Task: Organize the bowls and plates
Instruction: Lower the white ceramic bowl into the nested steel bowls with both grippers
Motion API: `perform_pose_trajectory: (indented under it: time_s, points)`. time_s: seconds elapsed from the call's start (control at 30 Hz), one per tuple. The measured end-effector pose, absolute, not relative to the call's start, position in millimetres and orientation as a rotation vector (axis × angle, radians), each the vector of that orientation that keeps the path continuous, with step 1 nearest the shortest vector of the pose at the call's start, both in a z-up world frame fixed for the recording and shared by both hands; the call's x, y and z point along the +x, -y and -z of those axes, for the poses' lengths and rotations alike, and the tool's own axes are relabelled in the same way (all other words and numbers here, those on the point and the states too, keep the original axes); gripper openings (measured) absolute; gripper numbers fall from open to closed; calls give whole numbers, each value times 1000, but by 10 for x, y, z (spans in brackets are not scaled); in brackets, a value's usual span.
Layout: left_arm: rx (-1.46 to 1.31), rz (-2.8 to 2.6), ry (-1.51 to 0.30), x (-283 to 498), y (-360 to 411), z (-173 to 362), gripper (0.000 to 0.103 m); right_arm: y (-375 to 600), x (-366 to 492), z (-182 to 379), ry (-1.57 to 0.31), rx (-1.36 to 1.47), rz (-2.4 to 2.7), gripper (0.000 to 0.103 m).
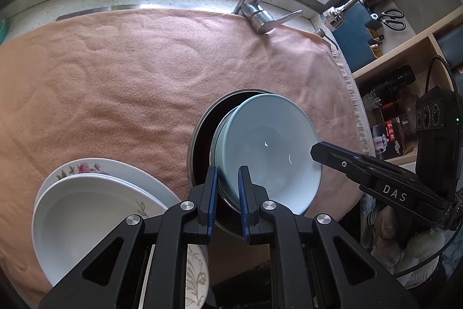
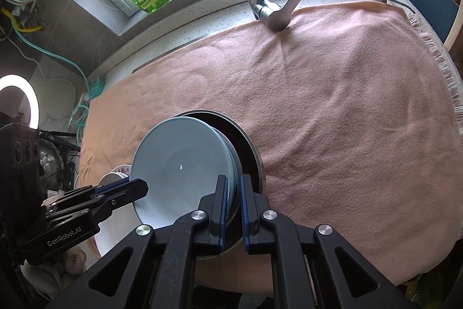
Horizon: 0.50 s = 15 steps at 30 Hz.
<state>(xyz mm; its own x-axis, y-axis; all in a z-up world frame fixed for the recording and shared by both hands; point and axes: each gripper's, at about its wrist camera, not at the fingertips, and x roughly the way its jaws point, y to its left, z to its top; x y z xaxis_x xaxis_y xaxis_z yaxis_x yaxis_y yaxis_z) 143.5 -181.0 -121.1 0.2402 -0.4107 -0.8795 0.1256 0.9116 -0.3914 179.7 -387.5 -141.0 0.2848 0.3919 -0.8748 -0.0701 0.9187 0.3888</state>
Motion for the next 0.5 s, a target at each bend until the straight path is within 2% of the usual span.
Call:
perform_pose_trajectory:
  time_s: [0.23, 0.5]
  points:
    - [-263, 372, -1274, 1423, 1767, 1187, 12, 3945, 1782, 1392, -1234, 332, -307, 14]
    - [-300, 365, -1250, 1399, 1596, 1096, 12, 4121, 1725, 1362, -1193, 414, -290, 15]
